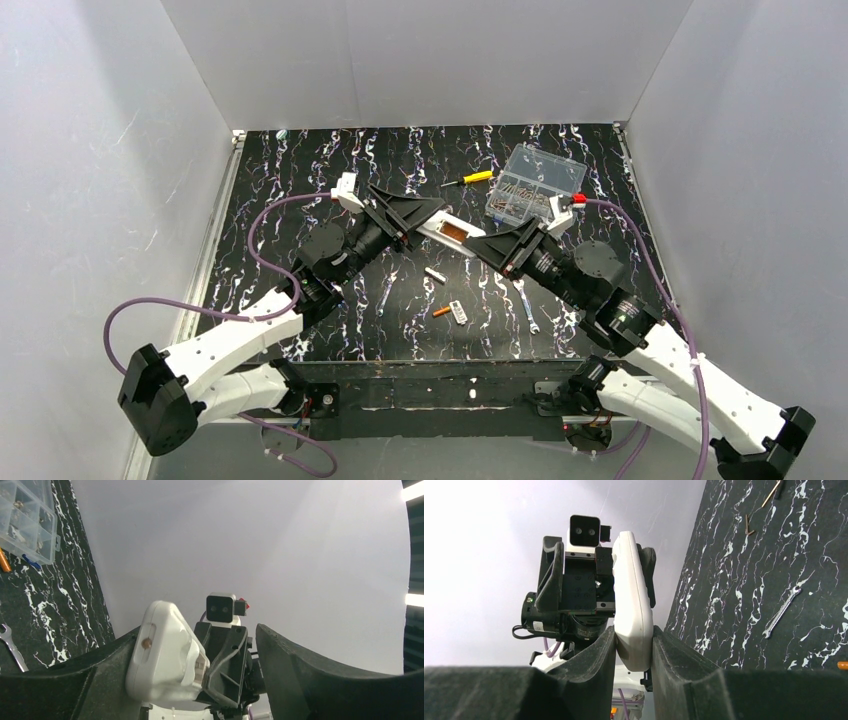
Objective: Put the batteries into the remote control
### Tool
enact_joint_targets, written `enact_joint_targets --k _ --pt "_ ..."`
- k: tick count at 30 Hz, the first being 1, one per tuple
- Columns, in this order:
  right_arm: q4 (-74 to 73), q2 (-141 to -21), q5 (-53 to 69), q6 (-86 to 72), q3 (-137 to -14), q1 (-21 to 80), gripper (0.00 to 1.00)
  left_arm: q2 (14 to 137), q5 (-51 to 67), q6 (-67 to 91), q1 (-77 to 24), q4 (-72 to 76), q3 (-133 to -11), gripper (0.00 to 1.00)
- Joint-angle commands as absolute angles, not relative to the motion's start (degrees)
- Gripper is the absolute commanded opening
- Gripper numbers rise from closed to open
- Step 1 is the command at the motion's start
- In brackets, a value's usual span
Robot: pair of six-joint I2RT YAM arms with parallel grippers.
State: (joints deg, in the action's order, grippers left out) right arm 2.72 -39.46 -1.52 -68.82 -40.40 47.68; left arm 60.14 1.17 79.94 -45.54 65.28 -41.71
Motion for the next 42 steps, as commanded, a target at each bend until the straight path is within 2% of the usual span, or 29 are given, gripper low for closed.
enact_joint_targets --k 1,10,18,26,35,42 --pt "0.7 -38.3 2.1 -68.3 -43.0 44.6 0.01 56.9 5.6 80.0 -45.5 72.6 -43.1 0.7" --pt "1.1 -39.1 10.9 -68.5 -44.5 39.6 0.01 57.5 11.4 80.7 -45.6 74.4 -45.5 0.56" --pt "0.3 -37.4 13.2 -69.2 -44.0 37.6 0.01 55.1 9.8 79.7 -45.6 73.8 -43.6 0.53" --pt "0.1 -35.9 14.3 -70.2 -42.9 36.9 0.01 54.5 9.1 79.4 -45.5 73.2 -43.2 0.41" --pt "1.1 -36.2 17.4 -71.5 -42.2 36.8 0.01 55.5 9.3 79.5 -45.5 73.6 -43.9 0.45" --pt "3.3 -36.5 18.7 -73.2 -41.2 36.7 0.01 55.9 9.8 79.4 -45.6 73.6 -44.5 0.41"
